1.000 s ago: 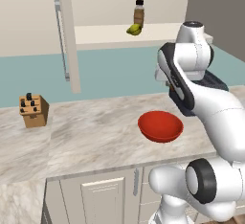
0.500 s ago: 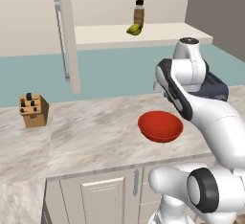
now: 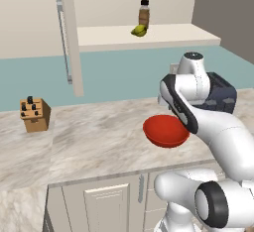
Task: Open the cabinet. Pick the pear and mango from the cabinet and place them into the bowl. Then close the cabinet.
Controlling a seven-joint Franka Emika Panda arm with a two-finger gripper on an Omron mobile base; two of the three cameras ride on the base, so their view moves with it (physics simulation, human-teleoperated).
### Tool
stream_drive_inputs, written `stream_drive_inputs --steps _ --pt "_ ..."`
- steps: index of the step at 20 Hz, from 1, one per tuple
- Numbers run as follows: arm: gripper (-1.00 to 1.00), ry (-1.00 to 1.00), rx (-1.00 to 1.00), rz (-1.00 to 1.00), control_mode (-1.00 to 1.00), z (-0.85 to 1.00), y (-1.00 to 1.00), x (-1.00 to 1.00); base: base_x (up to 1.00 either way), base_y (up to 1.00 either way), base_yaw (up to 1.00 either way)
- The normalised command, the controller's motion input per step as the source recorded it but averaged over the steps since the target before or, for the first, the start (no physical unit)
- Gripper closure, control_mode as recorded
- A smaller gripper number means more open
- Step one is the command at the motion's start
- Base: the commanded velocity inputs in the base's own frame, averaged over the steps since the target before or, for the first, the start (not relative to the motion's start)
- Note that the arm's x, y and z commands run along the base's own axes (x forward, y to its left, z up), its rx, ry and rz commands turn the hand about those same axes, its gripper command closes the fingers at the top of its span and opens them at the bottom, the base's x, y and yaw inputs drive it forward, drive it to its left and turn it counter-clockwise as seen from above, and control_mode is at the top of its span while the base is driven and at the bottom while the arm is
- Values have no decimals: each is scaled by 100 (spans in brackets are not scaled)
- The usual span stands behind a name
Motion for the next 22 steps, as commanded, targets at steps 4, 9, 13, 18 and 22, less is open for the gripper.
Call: stream_drive_inputs --steps 4,9,13,18,22 --pt "100 0 0 0 -100 -38 0 10 0 0 0" --pt "100 0 0 0 -100 -30 0 15 0 0 0" --pt "100 0 0 0 -100 -25 0 22 0 0 0" --pt "100 0 0 0 -100 -21 0 19 0 0 0" --pt "100 0 0 0 -100 -25 0 4 0 0 0"
